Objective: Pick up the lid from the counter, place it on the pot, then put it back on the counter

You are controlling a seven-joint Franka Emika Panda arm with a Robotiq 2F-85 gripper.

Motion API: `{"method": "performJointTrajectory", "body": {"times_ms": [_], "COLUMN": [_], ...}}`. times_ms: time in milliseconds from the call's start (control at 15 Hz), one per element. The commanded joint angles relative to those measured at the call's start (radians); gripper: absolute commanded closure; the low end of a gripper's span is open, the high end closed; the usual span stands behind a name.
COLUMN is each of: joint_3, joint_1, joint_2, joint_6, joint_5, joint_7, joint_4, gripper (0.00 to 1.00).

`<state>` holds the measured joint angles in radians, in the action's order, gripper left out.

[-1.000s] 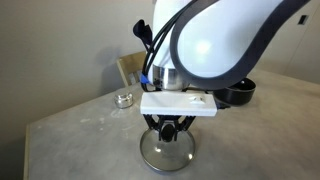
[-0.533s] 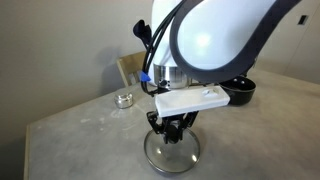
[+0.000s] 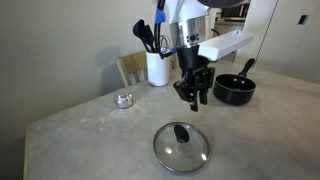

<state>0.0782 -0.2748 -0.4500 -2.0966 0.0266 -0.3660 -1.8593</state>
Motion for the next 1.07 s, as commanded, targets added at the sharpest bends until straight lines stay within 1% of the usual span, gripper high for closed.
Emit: {"method": "performJointTrajectory", "body": {"times_ms": [0,67,200,333,667,867,1000], "joint_3": [0.004,0.013,0.024,0.032,0.068,0.068,0.055], "joint_1": [0.054,0.072,0.088,0.084,0.053,0.021,-0.008], "joint_2": [0.067,0.072,0.066,0.055,0.008,-0.033,-0.068], "joint_6": [0.027,0.019,0.011,0.005,-0.014,-0.075,-0.144], "joint_5": [0.056,0.043,0.000,-0.028,-0.117,-0.175,-0.192], "joint_7": [0.195,0.246,0.278,0.263,0.179,0.027,-0.091], "joint_4": [-0.072,-0.082,-0.093,-0.095,-0.070,-0.051,-0.030], "gripper": [0.31,0.27,0.12,0.00,0.00,0.00,0.00]}}
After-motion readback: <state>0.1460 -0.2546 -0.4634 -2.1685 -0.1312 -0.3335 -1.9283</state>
